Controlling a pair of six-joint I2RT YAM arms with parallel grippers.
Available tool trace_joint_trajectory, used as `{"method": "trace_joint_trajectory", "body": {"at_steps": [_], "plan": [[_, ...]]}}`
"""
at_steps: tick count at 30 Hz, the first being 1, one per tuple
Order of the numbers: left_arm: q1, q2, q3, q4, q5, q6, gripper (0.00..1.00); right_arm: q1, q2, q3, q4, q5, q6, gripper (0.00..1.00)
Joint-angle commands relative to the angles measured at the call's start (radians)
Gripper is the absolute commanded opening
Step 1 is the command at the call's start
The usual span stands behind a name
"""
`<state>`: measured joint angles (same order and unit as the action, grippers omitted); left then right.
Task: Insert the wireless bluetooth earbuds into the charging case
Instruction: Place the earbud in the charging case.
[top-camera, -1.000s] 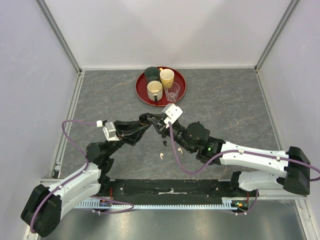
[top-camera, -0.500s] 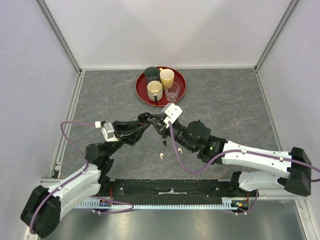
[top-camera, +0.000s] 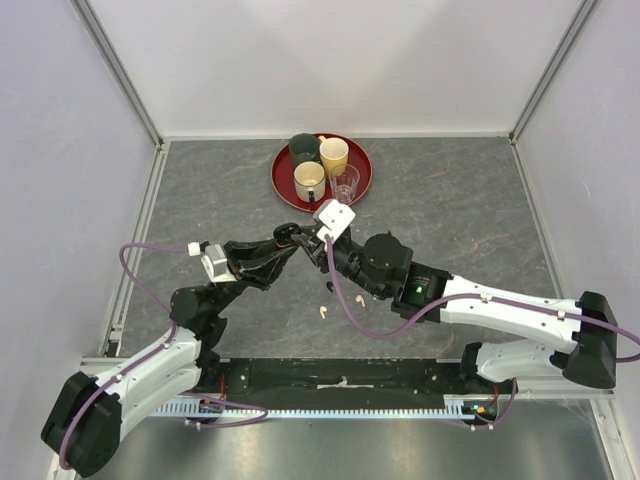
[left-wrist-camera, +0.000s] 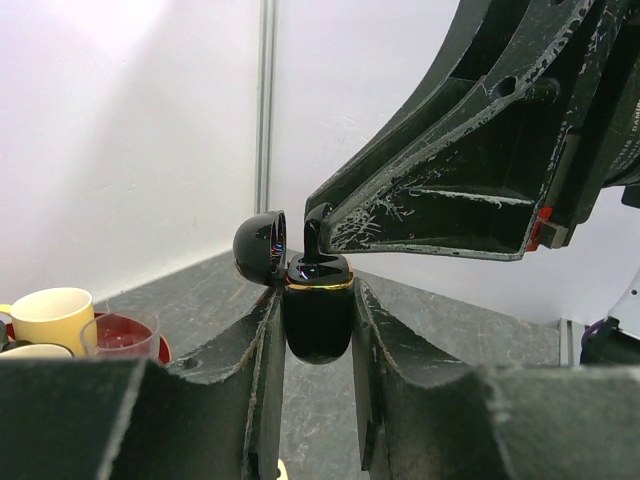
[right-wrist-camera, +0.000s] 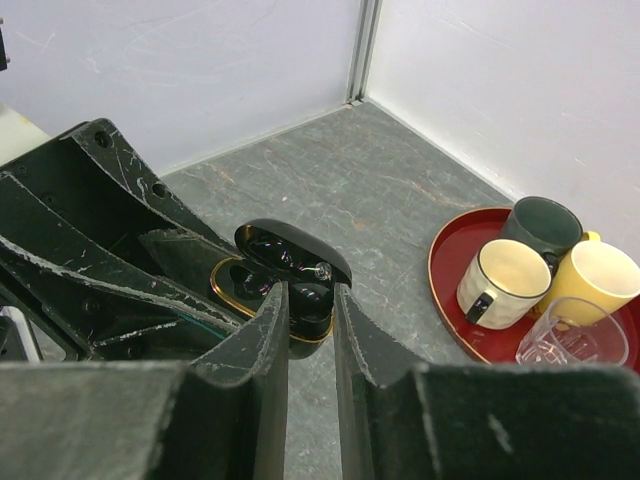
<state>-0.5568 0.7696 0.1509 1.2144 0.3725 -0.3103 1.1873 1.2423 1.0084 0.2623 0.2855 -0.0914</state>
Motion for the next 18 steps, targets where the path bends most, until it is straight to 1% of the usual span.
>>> {"method": "trace_joint_trajectory", "body": {"at_steps": [1,3,7,17,18], "plan": [[0.001,-0.010,0.006,0.068,-0.033,0.017,0.02,0.003,0.005,0.042,-0.037,-0.016,0.032,0.25],[0.001,-0.010,0.006,0.065,-0.035,0.020,0.02,0.005,-0.006,0.038,-0.040,-0.011,0.033,0.27],[0.001,-0.010,0.004,0.062,-0.040,0.022,0.02,0.003,-0.017,0.032,-0.047,-0.013,0.055,0.39],[0.000,-0.004,0.003,0.069,-0.052,0.030,0.02,0.005,-0.041,0.025,-0.041,0.003,0.070,0.53],[0.001,0.000,0.004,0.070,-0.052,0.031,0.02,0.005,-0.043,0.024,-0.038,0.012,0.079,0.57]]}}
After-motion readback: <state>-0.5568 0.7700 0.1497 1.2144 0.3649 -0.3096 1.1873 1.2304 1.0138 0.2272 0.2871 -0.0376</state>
